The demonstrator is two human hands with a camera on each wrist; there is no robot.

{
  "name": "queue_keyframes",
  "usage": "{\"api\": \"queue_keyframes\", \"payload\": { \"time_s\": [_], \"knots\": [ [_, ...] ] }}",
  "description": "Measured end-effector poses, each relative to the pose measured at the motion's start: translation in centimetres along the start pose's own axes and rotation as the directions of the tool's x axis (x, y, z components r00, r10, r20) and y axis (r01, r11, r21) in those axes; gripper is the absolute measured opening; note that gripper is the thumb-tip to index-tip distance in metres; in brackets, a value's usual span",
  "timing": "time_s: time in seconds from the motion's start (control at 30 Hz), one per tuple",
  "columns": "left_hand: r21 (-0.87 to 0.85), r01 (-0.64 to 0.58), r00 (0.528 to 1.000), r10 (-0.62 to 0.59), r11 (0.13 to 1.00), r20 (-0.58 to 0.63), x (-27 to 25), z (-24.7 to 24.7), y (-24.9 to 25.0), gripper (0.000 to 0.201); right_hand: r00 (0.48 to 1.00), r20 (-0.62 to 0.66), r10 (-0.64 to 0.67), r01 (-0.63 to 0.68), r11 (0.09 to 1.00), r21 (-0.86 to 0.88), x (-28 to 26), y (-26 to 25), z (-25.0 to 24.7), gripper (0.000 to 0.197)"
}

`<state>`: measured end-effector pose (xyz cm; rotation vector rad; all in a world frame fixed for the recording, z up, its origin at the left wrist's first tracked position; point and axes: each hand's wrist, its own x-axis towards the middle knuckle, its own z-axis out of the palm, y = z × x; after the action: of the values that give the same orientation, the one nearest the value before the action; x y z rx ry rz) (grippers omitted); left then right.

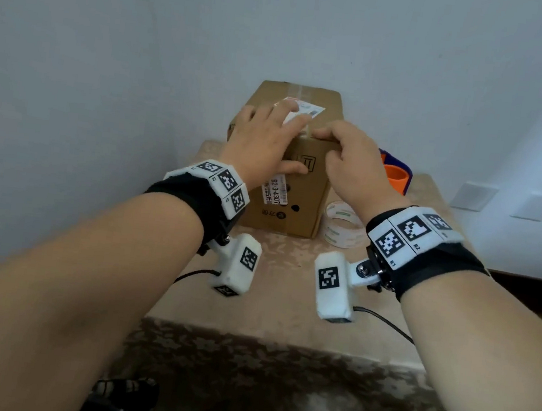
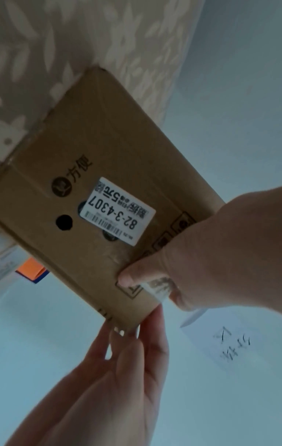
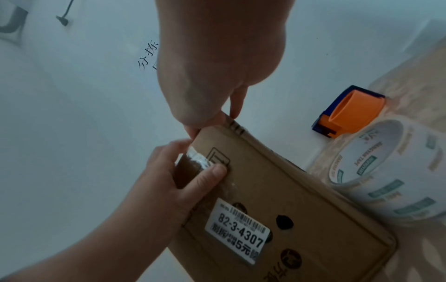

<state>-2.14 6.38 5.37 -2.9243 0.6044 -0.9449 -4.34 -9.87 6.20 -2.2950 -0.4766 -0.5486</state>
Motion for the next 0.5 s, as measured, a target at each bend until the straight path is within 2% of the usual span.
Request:
{"api": "queue_keyframes", "payload": {
  "time_s": [0.07,0.17,0.23,0.3,0.4,0.5],
  "knots": [
    [0.024,-0.029,1.000,0.029,0.999,-0.007,-0.1,0.8,0.1,0.082,1.000,0.001,-0.007,0.007,1.000,0.006,0.1,0.2,-0.1,0.037],
    [0.098,-0.025,0.998,0.031,0.995,-0.053,-1.3,2.4,0.4,0.098,1.000,-0.009,-0.025,0.025,1.000,0.016,0.1,0.6,0.2,0.036],
    [0.124,-0.023,0.996,0.033,0.992,-0.078,-1.5,2.8,0.5,0.103,0.999,-0.023,-0.027,0.028,0.999,0.027,0.1,0.8,0.6,0.036],
    [0.087,-0.029,0.997,0.035,0.996,-0.073,-1.2,2.0,0.3,0.094,0.999,-0.024,-0.023,0.024,0.999,0.032,0.3,0.9,0.8,0.035],
    [-0.059,-0.039,0.999,0.039,0.998,0.008,0.3,0.0,-0.2,0.065,1.000,-0.008,-0.029,0.029,0.999,0.032,0.5,0.9,0.7,0.032],
    [-0.192,-0.041,0.996,0.054,0.981,0.065,1.9,-1.0,-1.3,0.050,1.000,0.010,-0.026,0.025,0.999,0.045,0.4,0.9,0.5,0.030]
  ]
}}
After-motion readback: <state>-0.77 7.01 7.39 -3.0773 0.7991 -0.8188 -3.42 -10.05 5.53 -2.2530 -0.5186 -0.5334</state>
